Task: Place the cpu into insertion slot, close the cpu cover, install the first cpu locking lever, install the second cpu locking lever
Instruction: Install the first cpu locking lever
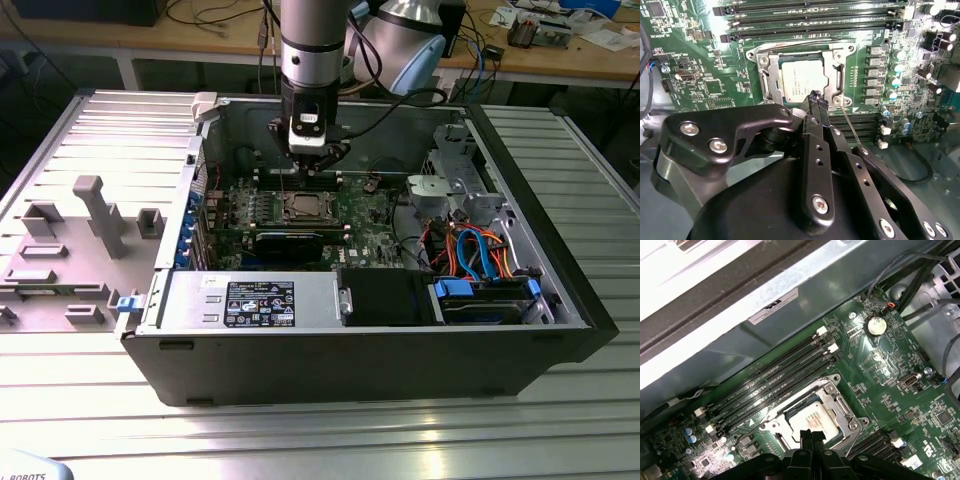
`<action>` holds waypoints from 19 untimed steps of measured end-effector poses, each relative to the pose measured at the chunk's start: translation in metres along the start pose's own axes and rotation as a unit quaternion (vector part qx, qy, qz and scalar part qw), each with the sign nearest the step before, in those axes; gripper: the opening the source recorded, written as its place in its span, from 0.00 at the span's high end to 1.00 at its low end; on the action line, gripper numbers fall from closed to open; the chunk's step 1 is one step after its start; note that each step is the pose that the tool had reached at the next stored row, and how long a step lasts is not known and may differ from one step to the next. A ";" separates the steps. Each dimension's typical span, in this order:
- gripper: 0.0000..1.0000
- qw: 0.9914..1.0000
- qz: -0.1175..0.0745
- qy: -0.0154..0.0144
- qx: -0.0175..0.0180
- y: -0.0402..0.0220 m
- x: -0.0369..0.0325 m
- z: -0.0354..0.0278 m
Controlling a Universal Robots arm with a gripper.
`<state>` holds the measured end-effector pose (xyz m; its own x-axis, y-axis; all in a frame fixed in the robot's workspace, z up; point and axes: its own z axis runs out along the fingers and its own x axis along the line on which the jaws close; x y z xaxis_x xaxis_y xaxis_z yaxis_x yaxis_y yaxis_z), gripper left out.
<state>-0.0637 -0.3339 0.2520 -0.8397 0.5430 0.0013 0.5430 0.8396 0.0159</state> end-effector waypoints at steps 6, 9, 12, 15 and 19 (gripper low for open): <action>0.88 1.000 -0.018 0.000 0.000 0.0000 0.0000 0.0000; 0.88 1.000 -0.022 0.000 0.000 0.0000 0.0000 0.0000; 0.88 1.000 -0.026 0.000 0.000 0.0000 0.0000 0.0000; 0.88 1.000 -0.026 0.000 0.000 0.0000 0.0000 0.0000; 0.88 1.000 -0.026 0.000 0.000 0.0000 0.0000 0.0000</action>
<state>-0.0637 -0.3339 0.2520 -0.8668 0.4987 0.0013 0.4986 0.8667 0.0159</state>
